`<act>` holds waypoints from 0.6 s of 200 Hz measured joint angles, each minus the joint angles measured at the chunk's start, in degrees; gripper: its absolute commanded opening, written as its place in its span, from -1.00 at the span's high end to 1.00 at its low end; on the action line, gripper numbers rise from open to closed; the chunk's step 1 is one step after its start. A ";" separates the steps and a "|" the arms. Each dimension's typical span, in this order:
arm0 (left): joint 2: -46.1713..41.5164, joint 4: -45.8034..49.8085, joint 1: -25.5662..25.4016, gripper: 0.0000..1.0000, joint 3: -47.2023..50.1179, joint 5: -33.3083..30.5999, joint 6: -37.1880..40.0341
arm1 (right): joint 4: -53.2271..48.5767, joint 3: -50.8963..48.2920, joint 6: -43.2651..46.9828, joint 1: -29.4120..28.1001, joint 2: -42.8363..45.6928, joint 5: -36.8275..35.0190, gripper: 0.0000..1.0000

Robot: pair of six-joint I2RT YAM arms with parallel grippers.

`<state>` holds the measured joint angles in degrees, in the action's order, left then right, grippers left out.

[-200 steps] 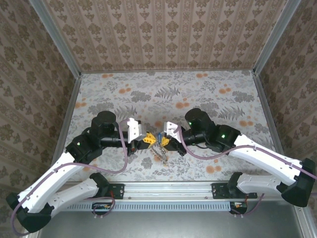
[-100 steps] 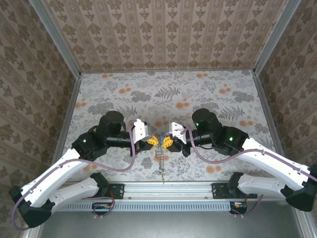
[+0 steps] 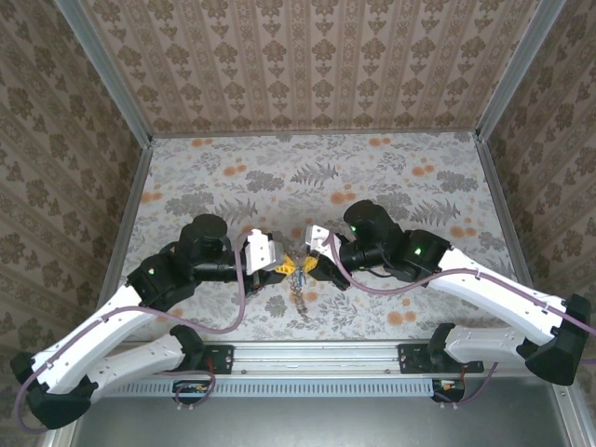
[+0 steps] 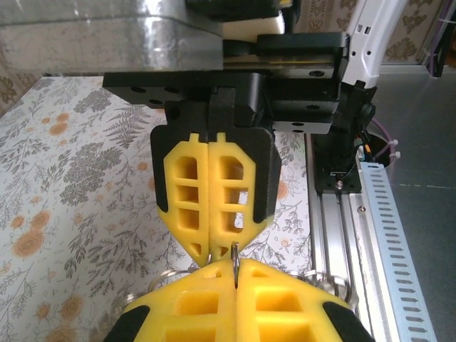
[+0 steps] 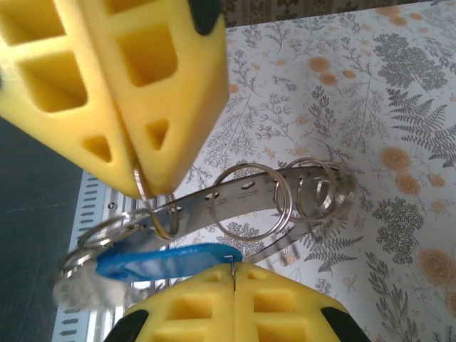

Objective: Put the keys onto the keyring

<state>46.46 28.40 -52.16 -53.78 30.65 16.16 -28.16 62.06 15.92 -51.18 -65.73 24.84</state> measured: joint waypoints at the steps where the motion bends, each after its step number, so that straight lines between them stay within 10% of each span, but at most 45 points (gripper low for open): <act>1: 0.00 0.00 0.00 1.00 0.00 -0.02 0.00 | 0.00 0.00 0.00 0.00 0.00 0.00 1.00; 120: 2.23 2.97 -0.81 1.00 -0.44 -5.16 0.46 | 1.49 -0.02 0.50 -0.26 6.47 -6.03 1.00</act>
<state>48.69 31.38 -52.97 -54.22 25.50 16.62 -26.68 62.04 16.43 -51.44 -59.27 18.81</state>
